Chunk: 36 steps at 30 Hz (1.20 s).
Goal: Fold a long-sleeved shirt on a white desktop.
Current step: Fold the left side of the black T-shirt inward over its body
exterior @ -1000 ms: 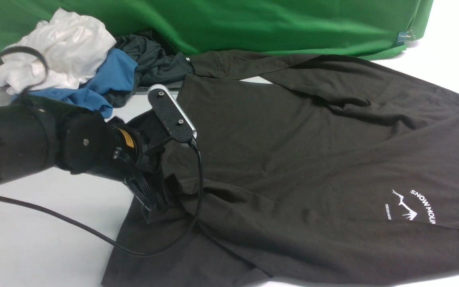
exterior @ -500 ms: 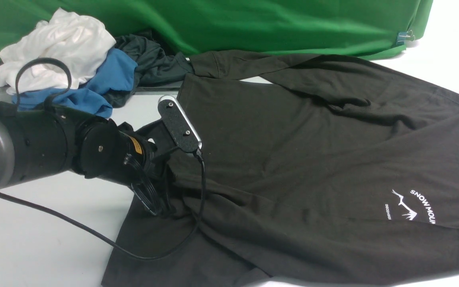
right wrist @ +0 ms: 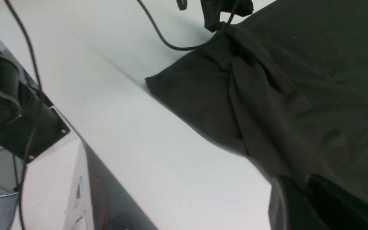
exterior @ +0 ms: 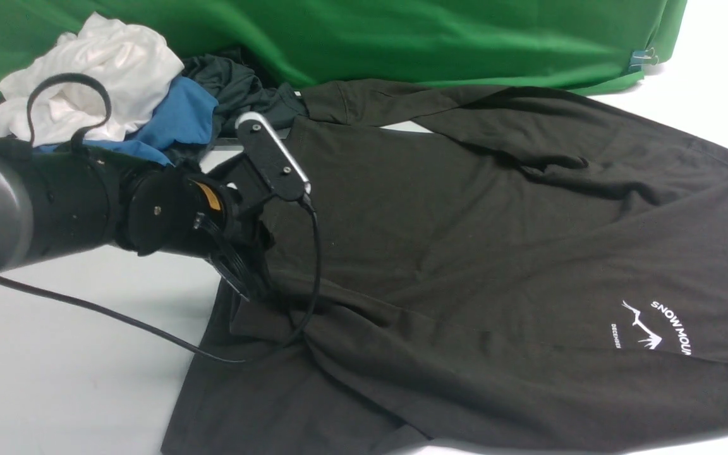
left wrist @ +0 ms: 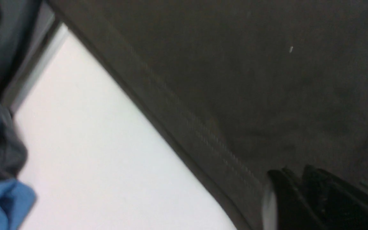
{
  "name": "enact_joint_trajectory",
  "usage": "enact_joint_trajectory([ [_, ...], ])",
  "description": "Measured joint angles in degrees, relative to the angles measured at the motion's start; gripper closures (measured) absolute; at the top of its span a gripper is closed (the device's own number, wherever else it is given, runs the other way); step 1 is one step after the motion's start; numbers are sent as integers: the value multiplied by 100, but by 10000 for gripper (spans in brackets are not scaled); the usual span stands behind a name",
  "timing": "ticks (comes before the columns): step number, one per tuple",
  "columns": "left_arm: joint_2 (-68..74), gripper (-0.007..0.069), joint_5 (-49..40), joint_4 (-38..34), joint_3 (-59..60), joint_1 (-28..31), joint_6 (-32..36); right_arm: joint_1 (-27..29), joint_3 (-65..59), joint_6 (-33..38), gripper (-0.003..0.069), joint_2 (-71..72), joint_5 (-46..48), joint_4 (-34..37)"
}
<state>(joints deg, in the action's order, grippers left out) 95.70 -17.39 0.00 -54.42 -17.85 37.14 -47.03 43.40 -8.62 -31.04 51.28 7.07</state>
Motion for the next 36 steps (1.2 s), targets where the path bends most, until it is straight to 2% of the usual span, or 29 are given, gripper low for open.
enact_joint_trajectory([
  [1, -9, 484, -26, 0, 0, 5, -35, 0, -1, 0, 566, 0, 0, 5],
  [2, -131, 433, -296, -135, -21, 4, -331, 0, -13, 13, 566, 0, 0, 33],
  [4, -426, 380, -882, -595, -21, 4, -836, 0, -18, 59, 566, 0, 0, 41],
  [5, -457, 375, -1023, -681, -21, 4, -862, 0, -18, 59, 566, 0, 0, 41],
  [7, -746, 364, -1848, -1055, 22, 4, -1025, 0, -18, 97, 566, 0, 0, 47],
  [10, -841, 367, -2260, -1247, 305, 4, -1060, 0, -22, 203, 566, 0, -33, 49],
  [14, -808, 357, -1849, -1294, 724, 4, -1060, 0, -22, 277, 566, 0, -165, 54],
  [18, -716, 285, -1393, -1209, 814, 4, -1201, 0, -22, 301, 565, 0, -203, 54],
  [21, -595, 257, -1187, -1029, 814, 4, -1355, 0, -22, 323, 565, 0, -216, 54],
  [24, -333, 229, -618, -880, 819, 11, -1671, 0, -25, 343, 561, 0, -216, 54],
  [31, 153, 232, -244, -880, 819, 11, -1792, 0, -25, 343, 552, 0, -211, 54],
  [36, 202, 279, -178, -901, 795, 11, -1794, 0, -25, 349, 549, 0, -193, 54],
])
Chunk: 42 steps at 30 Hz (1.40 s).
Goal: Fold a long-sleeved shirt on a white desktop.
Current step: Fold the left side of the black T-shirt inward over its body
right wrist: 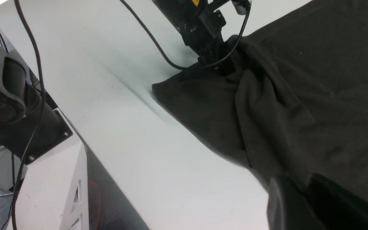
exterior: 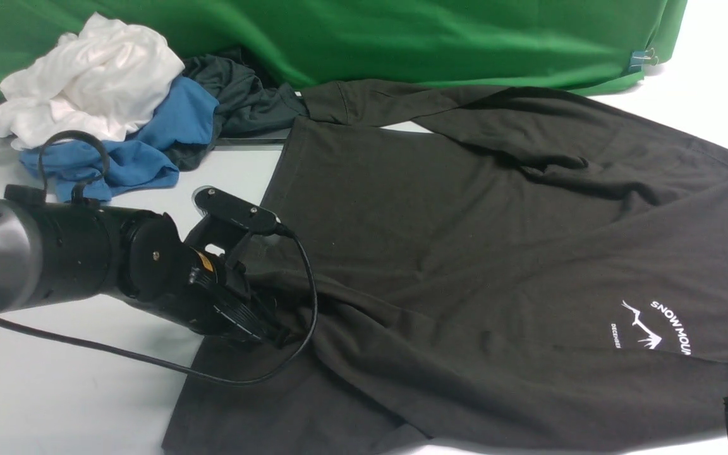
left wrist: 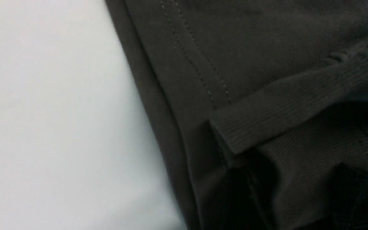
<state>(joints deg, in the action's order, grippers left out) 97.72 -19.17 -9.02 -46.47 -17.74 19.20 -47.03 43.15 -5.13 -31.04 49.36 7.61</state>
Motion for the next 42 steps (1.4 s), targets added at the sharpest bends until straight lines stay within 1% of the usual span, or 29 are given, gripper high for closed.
enact_joint_trajectory([
  [4, -12, 389, -17, -23, 0, -5, 0, 0, 0, 0, 547, 0, 0, 0],
  [5, -12, 396, -24, -23, 0, -5, 0, 0, 0, 0, 547, 0, 0, 0],
  [8, -80, 524, -130, -23, 0, -5, 0, 0, 0, 0, 543, 0, 4, 0],
  [9, -138, 552, -203, -16, 0, -5, 0, 0, 0, -5, 542, 0, 6, 0],
  [10, -202, 561, -281, 2, 7, -5, -11, 0, 0, -5, 540, 0, 6, 0],
  [16, -742, 561, -562, 17, -7, -5, -20, 0, 0, 0, 536, 0, 6, 2],
  [18, -895, 561, -997, 17, -100, -5, -20, 0, 0, 0, 533, 0, 6, 2],
  [19, -906, 561, -996, 17, -113, -5, -20, 0, 0, 0, 533, 0, 6, 2],
  [20, -974, 561, -1358, 18, -213, -5, -20, 0, 0, 0, 533, 0, 6, 2],
  [25, -1046, 561, -2403, 32, -557, -5, -20, 0, 0, 0, 533, 0, 6, 7],
  [27, -1046, 561, -2588, 117, -593, -5, -33, 0, 0, 0, 533, 0, 6, 7],
  [32, -1046, 561, -2670, 434, -611, -5, -51, 0, 0, 0, 533, 0, 6, 20],
  [37, -1046, 557, -2535, 902, -612, -5, -66, 0, 0, 0, 533, 0, 6, 20],
  [39, -1034, 542, -2521, 982, -617, -5, -66, 0, 0, 5, 532, 0, 6, 20],
  [42, -947, 496, -2541, 1027, -617, -5, -66, 0, 0, 15, 532, 0, 6, 25],
])
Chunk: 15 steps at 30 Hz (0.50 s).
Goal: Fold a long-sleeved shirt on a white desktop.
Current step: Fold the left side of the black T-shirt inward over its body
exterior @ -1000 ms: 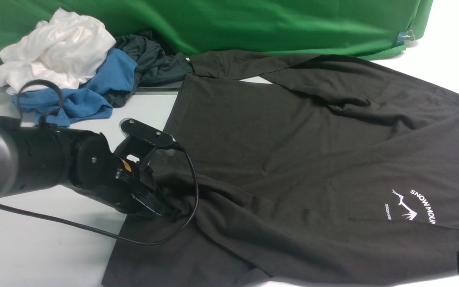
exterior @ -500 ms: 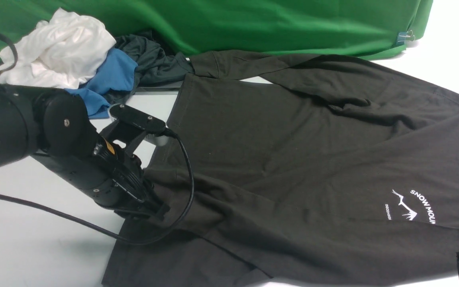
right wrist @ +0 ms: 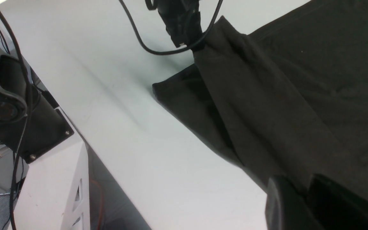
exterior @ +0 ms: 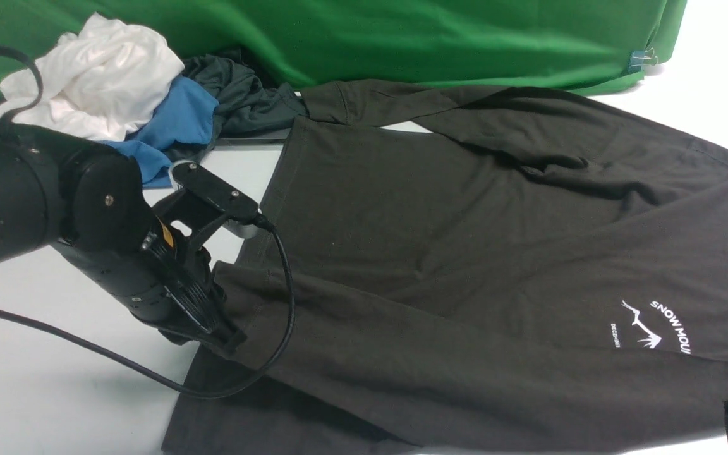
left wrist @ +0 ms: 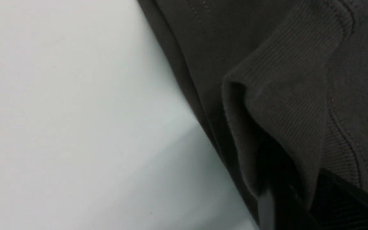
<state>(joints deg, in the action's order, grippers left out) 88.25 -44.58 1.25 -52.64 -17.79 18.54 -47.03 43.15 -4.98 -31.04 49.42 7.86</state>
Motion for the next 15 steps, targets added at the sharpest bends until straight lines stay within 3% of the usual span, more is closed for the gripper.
enact_joint_trajectory([
  [5, 145, 356, -165, 240, 0, 0, -76, 0, 0, 0, 531, 0, 35, 0],
  [9, 54, 210, -349, 615, 0, 0, -800, 0, 0, -99, 518, 0, 133, -2],
  [12, -210, 159, -561, 471, 0, 0, -1036, 0, 0, -416, 503, -7, 162, -166],
  [15, -548, 181, -691, -2, 6, -62, -919, 0, 0, -914, 489, -130, 309, -650],
])
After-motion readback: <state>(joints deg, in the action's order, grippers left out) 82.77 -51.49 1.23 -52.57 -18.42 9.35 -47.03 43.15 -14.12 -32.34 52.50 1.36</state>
